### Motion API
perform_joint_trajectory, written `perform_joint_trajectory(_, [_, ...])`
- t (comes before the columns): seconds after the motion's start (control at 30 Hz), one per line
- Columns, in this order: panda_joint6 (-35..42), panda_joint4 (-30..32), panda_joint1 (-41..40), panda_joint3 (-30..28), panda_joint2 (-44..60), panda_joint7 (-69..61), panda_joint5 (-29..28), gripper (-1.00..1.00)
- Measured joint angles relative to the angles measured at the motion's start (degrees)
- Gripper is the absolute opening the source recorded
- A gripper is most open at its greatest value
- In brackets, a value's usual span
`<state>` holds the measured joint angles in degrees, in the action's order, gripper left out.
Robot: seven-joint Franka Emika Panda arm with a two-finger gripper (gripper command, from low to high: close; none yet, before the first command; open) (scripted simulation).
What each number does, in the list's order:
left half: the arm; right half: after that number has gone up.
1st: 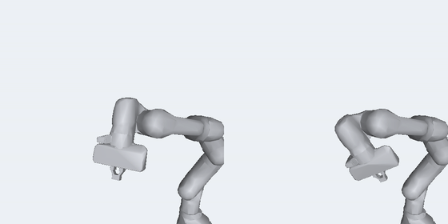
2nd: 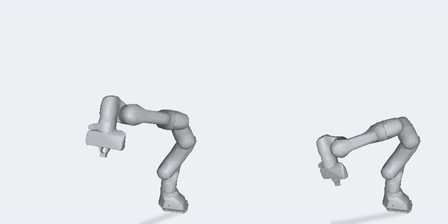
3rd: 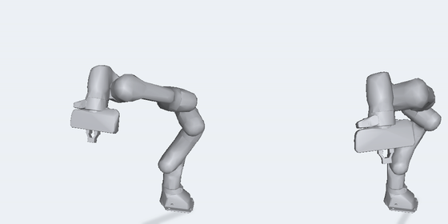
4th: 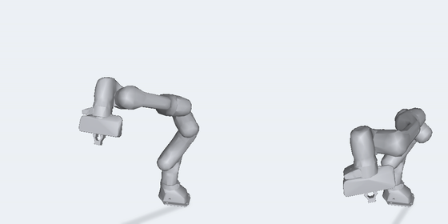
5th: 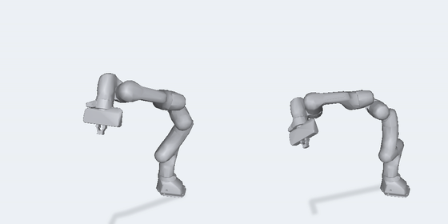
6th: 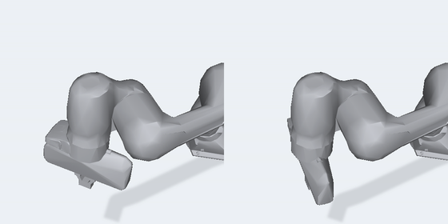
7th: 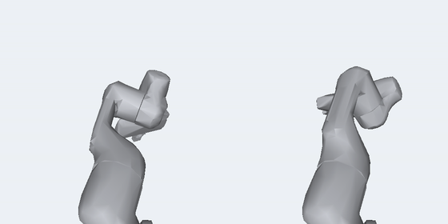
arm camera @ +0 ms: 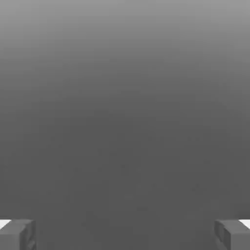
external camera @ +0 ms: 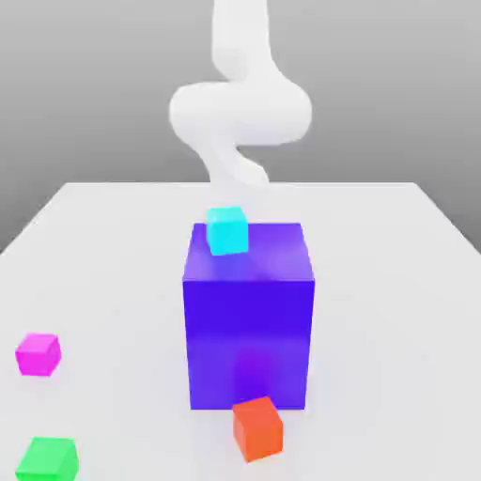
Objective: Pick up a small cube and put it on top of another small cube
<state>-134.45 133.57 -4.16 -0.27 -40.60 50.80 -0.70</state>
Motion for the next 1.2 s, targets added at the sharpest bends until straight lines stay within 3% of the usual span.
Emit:
perform_joint_trajectory(0.53, [-17.1, 11.5, -21.8, -8.0, 33.5, 30.3, -2.4, 0.00])
perform_joint_trajectory(0.77, [-24.5, 16.4, -30.4, -11.3, 48.3, 37.3, 4.9, 0.00])
perform_joint_trajectory(0.97, [-33.8, 14.8, -35.2, -6.2, 60.8, 33.8, 11.7, 0.00])
perform_joint_trajectory(1.0, [-34.7, 14.5, -35.7, -5.6, 61.9, 33.5, 12.1, -1.00])
perform_joint_trajectory(1.2, [-35.2, 14.4, -36.0, -5.3, 62.5, 33.5, 12.2, -1.00])
